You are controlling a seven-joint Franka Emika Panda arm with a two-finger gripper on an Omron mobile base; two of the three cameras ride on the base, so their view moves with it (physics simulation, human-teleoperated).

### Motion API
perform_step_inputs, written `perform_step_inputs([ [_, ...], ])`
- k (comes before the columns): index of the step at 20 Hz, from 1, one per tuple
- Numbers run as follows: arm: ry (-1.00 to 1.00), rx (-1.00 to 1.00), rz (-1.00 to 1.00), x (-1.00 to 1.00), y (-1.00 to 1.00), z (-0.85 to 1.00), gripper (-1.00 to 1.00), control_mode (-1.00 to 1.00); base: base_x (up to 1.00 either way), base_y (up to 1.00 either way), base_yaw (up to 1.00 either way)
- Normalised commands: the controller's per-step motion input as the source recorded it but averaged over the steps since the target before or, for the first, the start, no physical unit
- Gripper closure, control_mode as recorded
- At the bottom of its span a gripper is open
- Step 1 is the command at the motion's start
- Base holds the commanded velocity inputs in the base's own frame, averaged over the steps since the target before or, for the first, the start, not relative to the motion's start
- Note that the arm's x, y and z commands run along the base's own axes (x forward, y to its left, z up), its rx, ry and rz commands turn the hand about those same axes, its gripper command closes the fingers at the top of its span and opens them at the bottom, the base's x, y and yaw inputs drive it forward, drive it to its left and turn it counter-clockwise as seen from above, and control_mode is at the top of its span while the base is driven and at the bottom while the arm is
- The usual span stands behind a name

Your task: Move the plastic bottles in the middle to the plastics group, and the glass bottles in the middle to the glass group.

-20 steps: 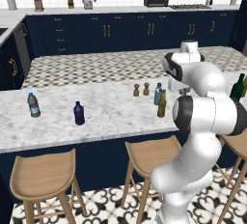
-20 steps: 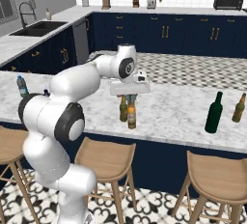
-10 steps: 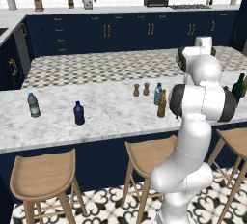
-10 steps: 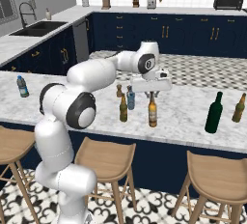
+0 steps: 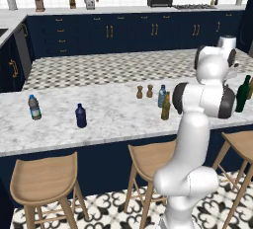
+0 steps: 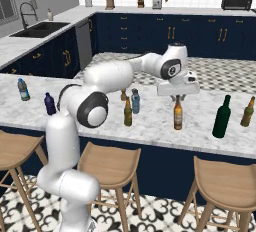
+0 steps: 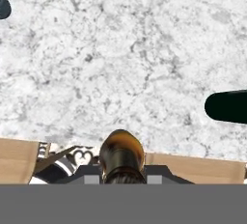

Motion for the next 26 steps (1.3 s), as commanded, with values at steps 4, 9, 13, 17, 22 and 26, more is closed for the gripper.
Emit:
perform_step_inputs([
  [4,-0.1,0.0,0.0,-0.04,-0.62,-0.04,1.0,-1.0,0.0,0.0,0.0],
  [9,-0.05,0.0,0.0,0.0,-0.63,0.0,1.0,-1.0,0.0,0.0,0.0],
  [13,-0.06,0.0,0.0,0.0,-0.3,-0.2,1.0,-1.0,0.0,0.0,0.0],
  [17,-0.01,0.0,0.0,0.09,-0.17,-0.24,1.0,-1.0,0.0,0.0,0.0],
  [22,-0.03,0.0,0.0,0.14,-0.05,-0.29,1.0,-1.0,0.0,0.0,0.0],
  [26,-0.04,0.0,0.0,0.21,0.0,-0.34,1.0,-1.0,0.0,0.0,0.0],
])
